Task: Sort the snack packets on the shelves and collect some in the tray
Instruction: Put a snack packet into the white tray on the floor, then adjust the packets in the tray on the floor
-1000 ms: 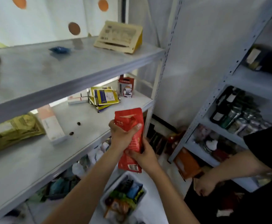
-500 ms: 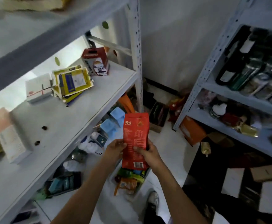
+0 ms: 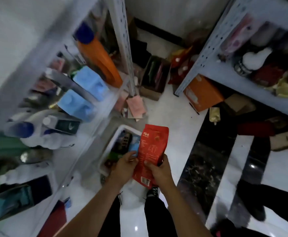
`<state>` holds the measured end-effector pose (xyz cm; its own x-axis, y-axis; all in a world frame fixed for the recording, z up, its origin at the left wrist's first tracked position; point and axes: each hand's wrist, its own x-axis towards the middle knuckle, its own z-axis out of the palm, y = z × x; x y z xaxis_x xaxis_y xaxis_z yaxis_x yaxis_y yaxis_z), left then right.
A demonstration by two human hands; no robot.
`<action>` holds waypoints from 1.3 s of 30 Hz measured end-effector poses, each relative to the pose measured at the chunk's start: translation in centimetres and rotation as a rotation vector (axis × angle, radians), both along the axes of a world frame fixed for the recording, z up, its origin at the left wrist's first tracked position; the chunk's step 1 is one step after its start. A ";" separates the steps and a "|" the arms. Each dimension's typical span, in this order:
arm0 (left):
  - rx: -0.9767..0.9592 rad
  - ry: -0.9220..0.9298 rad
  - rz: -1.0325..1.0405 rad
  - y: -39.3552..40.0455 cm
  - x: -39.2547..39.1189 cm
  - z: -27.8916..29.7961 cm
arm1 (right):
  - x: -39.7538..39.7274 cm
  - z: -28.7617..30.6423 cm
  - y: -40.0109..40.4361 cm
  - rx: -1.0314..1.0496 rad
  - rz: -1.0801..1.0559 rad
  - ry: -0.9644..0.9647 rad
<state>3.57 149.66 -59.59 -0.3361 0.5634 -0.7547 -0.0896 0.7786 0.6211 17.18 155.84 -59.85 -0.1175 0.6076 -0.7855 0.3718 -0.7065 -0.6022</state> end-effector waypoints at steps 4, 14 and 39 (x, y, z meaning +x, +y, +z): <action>-0.141 0.050 -0.162 -1.0 -1.5 -9.6 | -0.2 -9.8 -1.9 -0.068 -0.060 -0.123; -0.132 0.326 -0.685 -1.2 -7.0 -26.4 | -3.7 -31.5 -4.1 -0.126 0.004 -0.405; 0.240 0.676 -0.633 8.5 -5.9 0.2 | -6.9 -4.4 8.6 0.789 0.651 -0.348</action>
<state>-2.30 158.19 -59.41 -0.2384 0.9048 -0.3529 0.7406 0.4044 0.5366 10.24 164.49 -64.20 -0.4467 0.8582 -0.2527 0.7742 0.2293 -0.5899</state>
